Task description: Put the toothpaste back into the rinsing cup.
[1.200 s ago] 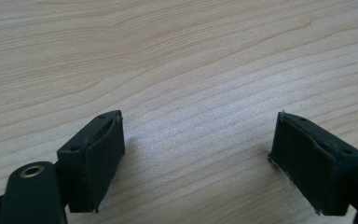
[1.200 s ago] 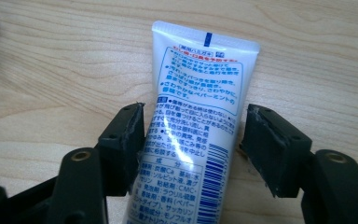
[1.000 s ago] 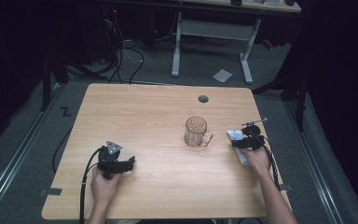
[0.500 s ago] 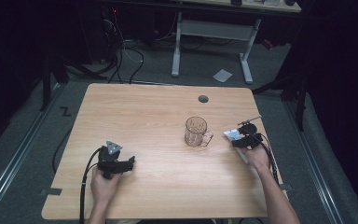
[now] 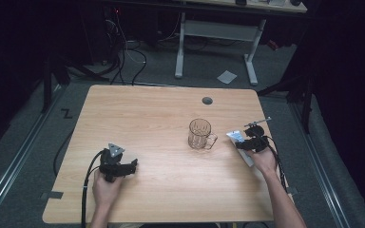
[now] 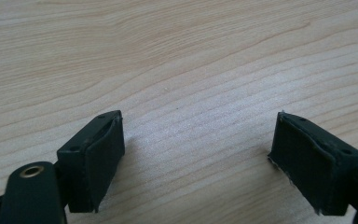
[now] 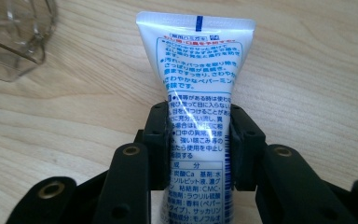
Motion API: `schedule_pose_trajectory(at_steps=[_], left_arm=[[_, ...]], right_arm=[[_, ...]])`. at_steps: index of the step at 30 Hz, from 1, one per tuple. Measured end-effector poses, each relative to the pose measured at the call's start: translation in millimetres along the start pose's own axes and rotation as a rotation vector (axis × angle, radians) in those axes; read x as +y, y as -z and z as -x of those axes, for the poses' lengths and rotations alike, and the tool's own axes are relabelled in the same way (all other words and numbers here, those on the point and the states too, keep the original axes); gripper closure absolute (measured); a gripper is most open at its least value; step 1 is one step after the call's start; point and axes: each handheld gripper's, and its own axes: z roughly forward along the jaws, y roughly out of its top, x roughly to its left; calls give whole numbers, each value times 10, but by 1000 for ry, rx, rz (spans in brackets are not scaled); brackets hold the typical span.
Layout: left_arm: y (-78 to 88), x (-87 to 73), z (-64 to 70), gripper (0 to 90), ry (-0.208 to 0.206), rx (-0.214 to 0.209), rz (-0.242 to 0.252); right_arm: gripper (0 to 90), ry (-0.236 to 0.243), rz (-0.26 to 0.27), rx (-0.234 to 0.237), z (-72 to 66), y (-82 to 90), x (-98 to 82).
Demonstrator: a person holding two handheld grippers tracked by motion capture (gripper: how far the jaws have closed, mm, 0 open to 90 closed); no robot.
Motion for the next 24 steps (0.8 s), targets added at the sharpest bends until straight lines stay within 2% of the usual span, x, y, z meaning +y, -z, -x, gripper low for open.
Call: schedule_pose_trajectory(at_steps=[12, 24], left_arm=[[0, 0, 0, 176, 0, 0, 0], [0, 0, 0, 176, 0, 0, 0]], right_arm=[[653, 17, 114, 59, -74, 239, -12], [651, 68, 180, 106, -238, 372, -20]])
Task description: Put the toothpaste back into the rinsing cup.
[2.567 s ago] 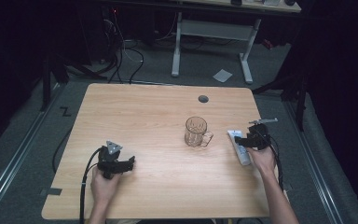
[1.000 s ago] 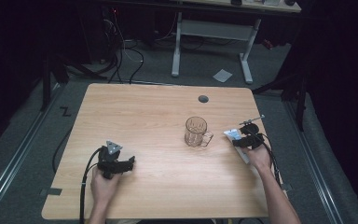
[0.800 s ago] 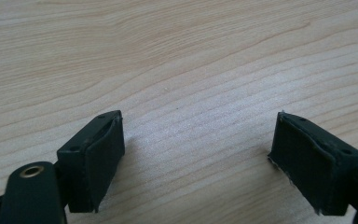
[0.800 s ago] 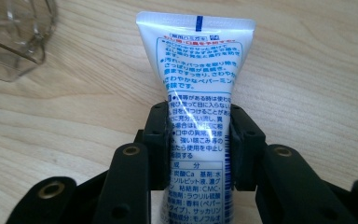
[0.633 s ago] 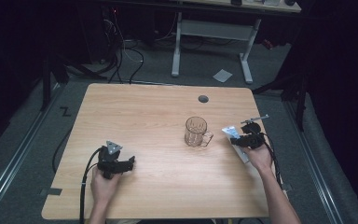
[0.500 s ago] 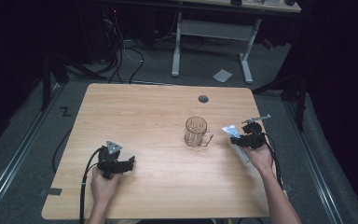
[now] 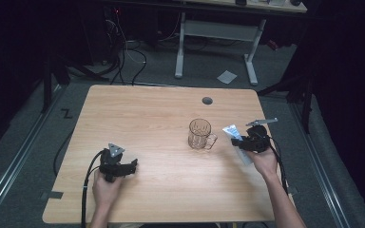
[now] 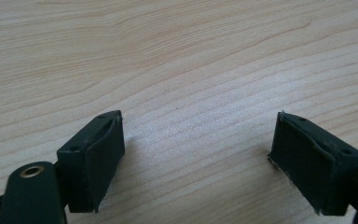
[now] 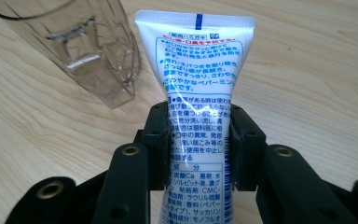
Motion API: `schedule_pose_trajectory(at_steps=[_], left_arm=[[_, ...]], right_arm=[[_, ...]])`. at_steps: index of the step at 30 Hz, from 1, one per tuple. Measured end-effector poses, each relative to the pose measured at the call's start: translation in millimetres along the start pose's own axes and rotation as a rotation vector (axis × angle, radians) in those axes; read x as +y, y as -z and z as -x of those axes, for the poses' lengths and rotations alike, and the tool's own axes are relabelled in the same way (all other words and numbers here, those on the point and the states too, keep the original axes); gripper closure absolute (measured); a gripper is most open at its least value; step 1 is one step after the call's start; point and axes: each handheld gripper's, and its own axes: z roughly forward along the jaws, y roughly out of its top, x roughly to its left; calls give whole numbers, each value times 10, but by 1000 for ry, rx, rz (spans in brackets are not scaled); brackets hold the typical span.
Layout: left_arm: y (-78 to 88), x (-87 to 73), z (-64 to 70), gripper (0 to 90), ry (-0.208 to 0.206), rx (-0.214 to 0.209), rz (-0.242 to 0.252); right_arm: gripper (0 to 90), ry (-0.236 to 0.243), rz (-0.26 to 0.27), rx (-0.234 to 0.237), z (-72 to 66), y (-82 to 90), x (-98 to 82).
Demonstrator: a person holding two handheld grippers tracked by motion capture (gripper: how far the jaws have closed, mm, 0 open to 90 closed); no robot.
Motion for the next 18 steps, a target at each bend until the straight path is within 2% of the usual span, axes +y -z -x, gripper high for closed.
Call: schedule_pose_trajectory(at_steps=[6, 11, 18], left_arm=[[0, 0, 0, 176, 0, 0, 0], [0, 0, 0, 176, 0, 0, 0], [0, 0, 0, 176, 0, 0, 0]], right_arm=[[652, 21, 38, 28, -80, 73, 8], [651, 20, 61, 50, -106, 115, 15], [650, 60, 83, 72, -224, 140, 64]])
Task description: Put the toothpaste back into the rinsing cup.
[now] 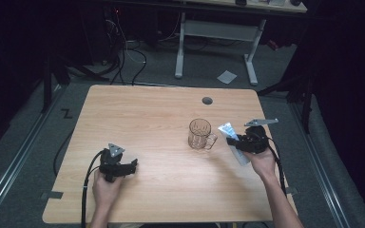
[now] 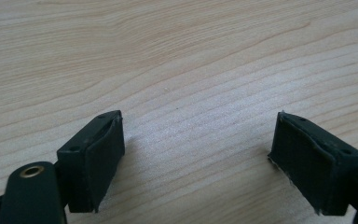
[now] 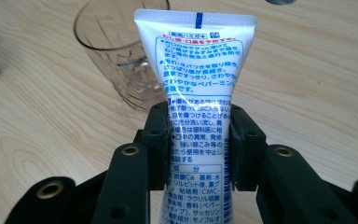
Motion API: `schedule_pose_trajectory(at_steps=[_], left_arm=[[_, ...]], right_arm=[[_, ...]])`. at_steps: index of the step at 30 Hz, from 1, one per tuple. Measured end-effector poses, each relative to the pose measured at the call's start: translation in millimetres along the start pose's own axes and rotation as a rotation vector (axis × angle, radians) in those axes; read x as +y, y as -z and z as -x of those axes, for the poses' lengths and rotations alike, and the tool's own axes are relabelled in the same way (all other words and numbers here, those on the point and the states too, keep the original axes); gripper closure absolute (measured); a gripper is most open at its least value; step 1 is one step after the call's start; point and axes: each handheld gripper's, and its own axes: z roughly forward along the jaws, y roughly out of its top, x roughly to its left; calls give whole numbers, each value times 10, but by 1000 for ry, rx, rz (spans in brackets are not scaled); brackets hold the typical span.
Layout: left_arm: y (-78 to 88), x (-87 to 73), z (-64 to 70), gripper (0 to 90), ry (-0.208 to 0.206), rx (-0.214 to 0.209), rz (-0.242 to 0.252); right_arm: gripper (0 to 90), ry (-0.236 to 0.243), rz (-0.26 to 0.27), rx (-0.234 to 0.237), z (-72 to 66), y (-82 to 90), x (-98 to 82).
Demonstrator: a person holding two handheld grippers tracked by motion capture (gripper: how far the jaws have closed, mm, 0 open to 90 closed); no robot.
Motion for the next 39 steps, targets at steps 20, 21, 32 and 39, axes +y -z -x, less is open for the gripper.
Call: schedule_pose_trajectory(at_steps=[20, 21, 32, 39], left_arm=[[0, 0, 0, 176, 0, 0, 0], [0, 0, 0, 176, 0, 0, 0], [0, 0, 0, 176, 0, -1, 0], [1, 0, -1, 176, 1, -1, 0]], right_arm=[[645, 76, 70, 78, -321, -32, 197], [644, 83, 74, 82, -326, -38, 207], [643, 83, 117, 108, -399, -64, 284], [643, 100, 129, 111, -460, -97, 380]])
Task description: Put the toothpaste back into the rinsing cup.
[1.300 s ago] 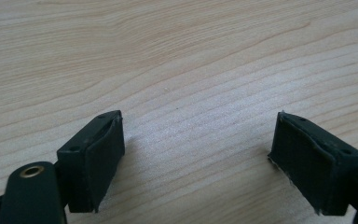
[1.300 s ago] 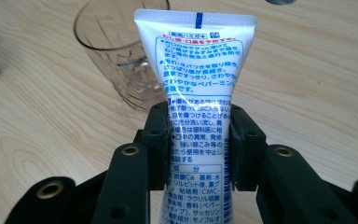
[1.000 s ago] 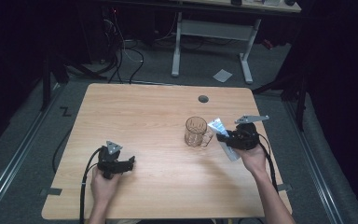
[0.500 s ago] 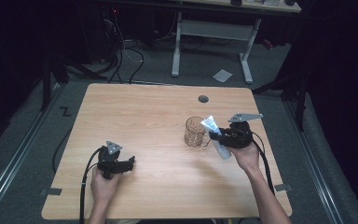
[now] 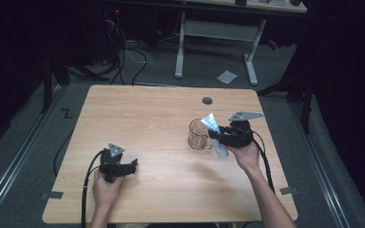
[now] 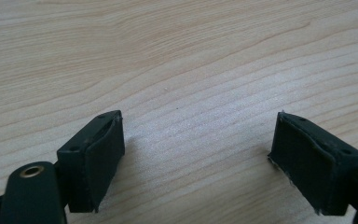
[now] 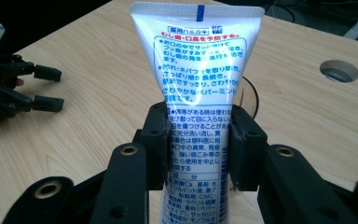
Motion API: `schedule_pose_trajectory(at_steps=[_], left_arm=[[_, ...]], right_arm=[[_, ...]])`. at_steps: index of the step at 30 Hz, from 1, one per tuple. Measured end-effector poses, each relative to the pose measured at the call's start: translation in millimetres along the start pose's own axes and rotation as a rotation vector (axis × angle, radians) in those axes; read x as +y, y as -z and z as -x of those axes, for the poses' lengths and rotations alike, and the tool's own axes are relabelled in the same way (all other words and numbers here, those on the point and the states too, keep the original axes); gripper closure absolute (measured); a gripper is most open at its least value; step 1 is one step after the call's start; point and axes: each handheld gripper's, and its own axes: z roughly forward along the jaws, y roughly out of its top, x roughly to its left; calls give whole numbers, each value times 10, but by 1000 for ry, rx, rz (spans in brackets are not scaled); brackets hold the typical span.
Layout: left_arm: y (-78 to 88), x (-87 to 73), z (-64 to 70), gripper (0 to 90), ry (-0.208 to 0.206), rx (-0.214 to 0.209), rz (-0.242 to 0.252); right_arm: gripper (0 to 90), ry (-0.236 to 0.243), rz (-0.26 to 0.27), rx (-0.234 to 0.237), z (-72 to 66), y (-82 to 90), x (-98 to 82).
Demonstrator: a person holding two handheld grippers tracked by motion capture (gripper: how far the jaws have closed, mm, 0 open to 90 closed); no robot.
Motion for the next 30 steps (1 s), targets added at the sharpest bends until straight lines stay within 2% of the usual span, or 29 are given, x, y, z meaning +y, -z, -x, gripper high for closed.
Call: schedule_pose_trajectory(at_steps=[4, 14, 22, 30], left_arm=[[0, 0, -1, 178, 0, 0, 0], [0, 0, -1, 177, 0, -1, 0], [0, 0, 0, 177, 1, 0, 1], [-1, 0, 0, 177, 0, 0, 0]], right_arm=[[643, 19, 5, -2, -26, -60, 64], [642, 22, 54, 13, -44, -158, 192], [640, 9, 81, 20, -15, -184, 244], [638, 9, 108, 5, 18, -161, 308]])
